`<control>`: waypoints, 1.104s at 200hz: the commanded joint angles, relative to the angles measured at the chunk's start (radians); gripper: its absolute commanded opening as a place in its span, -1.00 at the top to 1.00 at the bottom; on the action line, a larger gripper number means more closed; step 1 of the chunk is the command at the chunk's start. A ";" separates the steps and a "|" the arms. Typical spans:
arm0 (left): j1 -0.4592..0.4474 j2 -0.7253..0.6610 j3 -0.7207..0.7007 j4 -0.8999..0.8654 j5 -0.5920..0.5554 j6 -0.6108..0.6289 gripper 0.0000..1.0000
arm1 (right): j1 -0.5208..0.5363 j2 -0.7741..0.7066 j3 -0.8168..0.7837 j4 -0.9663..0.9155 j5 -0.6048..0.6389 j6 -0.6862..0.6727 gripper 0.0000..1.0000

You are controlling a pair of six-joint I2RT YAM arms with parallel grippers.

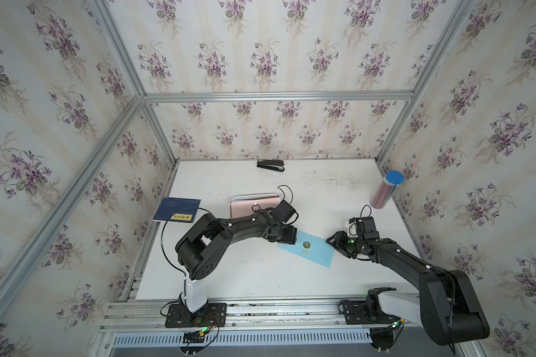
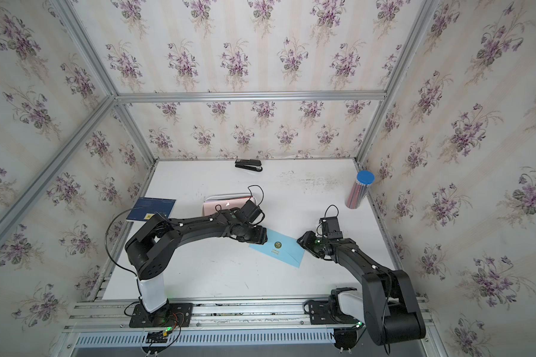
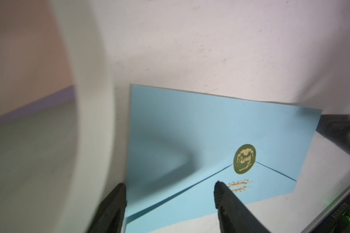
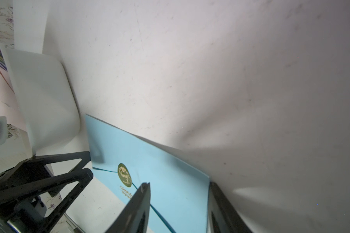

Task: Put the sealed envelopes into the storage box
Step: Pick up the envelope from the center of the board.

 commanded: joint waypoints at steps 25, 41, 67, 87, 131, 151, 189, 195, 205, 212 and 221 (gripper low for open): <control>0.000 0.026 -0.021 -0.026 0.043 -0.019 -0.41 | 0.001 -0.025 -0.008 -0.040 -0.100 0.040 -0.01; 0.000 0.030 -0.024 -0.021 0.044 -0.020 -0.41 | -0.001 -0.043 0.003 -0.041 -0.137 0.045 -0.01; -0.001 0.028 -0.036 -0.013 0.043 -0.026 -0.41 | -0.011 -0.079 0.021 -0.048 -0.184 0.061 -0.01; 0.001 0.027 -0.044 -0.007 0.044 -0.029 -0.41 | -0.011 -0.093 0.023 -0.045 -0.207 0.071 0.00; 0.004 -0.002 -0.053 0.003 0.054 -0.035 -0.41 | -0.010 -0.074 -0.007 -0.027 -0.224 0.052 0.42; 0.006 -0.044 -0.057 0.002 0.056 -0.044 -0.48 | -0.012 -0.100 -0.007 -0.015 -0.228 0.056 0.70; 0.002 -0.209 -0.069 -0.022 0.073 -0.113 -0.63 | -0.018 -0.256 0.039 0.003 -0.225 0.104 1.00; 0.002 -0.249 -0.080 -0.025 0.075 -0.135 -0.65 | -0.018 -0.291 0.046 0.009 -0.222 0.119 1.00; 0.003 -0.312 -0.108 -0.013 0.086 -0.183 -0.70 | -0.020 -0.348 0.060 0.026 -0.216 0.147 1.00; 0.010 -0.364 -0.146 0.037 0.119 -0.230 -0.75 | -0.019 -0.387 0.065 0.048 -0.215 0.170 1.00; 0.022 -0.422 -0.206 0.132 0.187 -0.301 -0.77 | -0.020 -0.437 0.070 0.073 -0.203 0.215 1.00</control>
